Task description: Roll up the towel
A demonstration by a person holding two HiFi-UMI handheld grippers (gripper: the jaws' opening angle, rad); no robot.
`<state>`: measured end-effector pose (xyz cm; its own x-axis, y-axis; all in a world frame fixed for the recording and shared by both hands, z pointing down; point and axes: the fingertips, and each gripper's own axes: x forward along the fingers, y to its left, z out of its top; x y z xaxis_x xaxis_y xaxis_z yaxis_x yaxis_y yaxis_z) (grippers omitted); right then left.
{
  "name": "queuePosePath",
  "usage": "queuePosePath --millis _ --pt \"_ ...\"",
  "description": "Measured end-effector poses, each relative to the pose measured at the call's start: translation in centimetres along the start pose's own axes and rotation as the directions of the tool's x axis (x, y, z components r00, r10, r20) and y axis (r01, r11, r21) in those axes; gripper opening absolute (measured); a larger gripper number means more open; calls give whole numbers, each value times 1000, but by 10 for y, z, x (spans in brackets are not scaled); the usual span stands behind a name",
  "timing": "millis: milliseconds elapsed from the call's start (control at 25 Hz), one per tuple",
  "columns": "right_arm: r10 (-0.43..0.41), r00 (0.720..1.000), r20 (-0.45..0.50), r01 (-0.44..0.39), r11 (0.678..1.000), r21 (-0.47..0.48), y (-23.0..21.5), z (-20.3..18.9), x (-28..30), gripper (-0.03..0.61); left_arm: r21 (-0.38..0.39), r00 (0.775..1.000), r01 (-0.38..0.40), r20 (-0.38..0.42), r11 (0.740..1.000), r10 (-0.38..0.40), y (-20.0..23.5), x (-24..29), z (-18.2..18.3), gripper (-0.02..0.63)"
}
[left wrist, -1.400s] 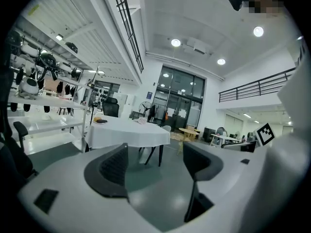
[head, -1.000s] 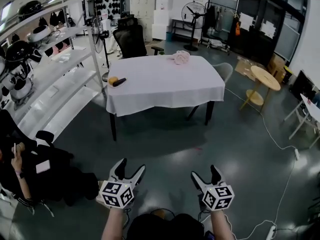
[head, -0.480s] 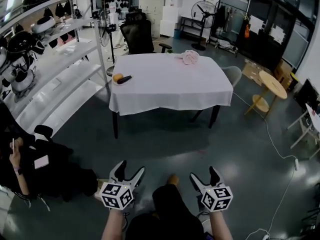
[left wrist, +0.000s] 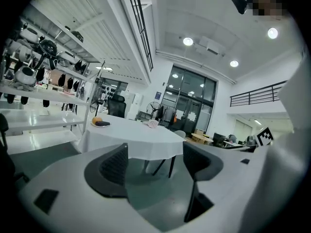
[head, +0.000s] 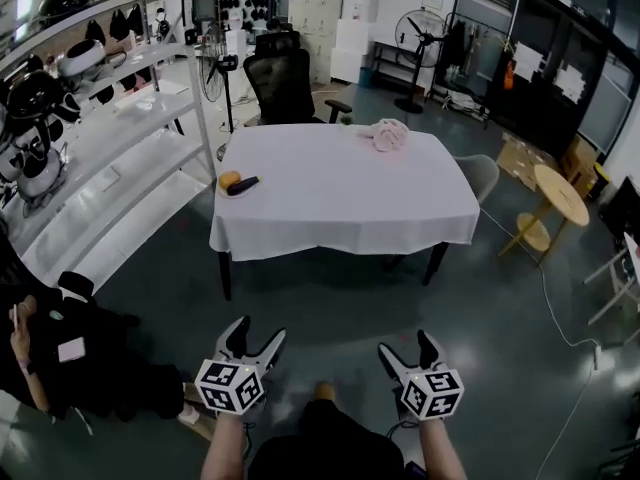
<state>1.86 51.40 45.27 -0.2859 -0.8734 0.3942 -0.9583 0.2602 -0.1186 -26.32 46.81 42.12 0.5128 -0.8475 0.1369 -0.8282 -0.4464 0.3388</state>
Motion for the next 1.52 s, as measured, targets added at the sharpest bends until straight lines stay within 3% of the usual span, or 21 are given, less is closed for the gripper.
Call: queuePosePath --millis 200,560,840,1520 --pt "12 1000 9 -12 1000 -16 -46 42 62 413 9 1000 -5 20 1000 5 10 75 26 368" --pt "56 998 -11 -56 998 -33 -99 76 156 413 -4 999 -45 20 999 45 38 168 38 368" --pt "77 997 -25 -78 997 -19 -117 77 182 408 -27 997 -73 4 997 73 43 196 31 368" --pt "48 994 -99 -42 997 63 -143 49 203 407 -27 997 -31 -68 999 29 44 249 19 367"
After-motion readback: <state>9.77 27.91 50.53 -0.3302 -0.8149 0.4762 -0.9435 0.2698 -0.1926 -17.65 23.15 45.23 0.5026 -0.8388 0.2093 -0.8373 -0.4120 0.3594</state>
